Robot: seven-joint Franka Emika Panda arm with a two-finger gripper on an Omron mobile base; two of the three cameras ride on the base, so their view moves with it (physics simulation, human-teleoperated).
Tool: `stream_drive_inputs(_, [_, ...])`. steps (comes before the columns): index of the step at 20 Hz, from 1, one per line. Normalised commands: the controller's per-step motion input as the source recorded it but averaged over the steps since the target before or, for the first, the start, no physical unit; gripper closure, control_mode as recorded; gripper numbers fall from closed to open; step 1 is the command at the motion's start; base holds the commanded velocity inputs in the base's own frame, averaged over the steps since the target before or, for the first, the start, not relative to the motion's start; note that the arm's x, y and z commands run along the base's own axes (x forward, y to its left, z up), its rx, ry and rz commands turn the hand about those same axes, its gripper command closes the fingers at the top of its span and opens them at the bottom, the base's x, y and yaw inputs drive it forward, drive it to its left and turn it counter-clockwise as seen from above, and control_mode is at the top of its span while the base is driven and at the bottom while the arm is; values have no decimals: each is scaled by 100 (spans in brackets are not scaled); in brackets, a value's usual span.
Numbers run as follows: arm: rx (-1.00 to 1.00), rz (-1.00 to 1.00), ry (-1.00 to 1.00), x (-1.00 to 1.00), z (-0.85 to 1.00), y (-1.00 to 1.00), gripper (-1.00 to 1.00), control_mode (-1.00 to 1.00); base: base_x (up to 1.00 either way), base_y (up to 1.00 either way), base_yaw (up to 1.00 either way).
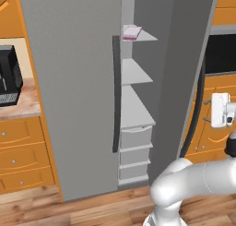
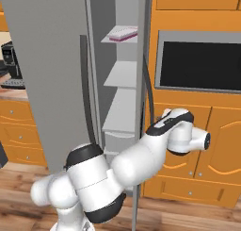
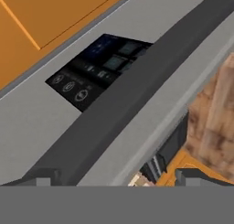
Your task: The ice cube tray has been filled with water. Take the tray and place it in the freezer to make ice. Close the freezer door after placing the tray.
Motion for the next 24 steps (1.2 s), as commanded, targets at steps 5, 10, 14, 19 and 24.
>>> stream_drive_inputs(5, [0,3,0,6,-19,-30,-100,-100,0,0,0])
stream_drive_inputs(10, [0,5,0,33,-35,-15,-100,-100,0,0,0])
stream_drive_inputs(14, [0,7,0,48,-45,-1,-100,-100,0,0,0])
stream_drive_inputs(19, [0,5,0,57,-44,-9,-100,-100,0,0,0])
stream_drive_inputs(24, [0,7,0,53,-36,-1,-100,-100,0,0,0])
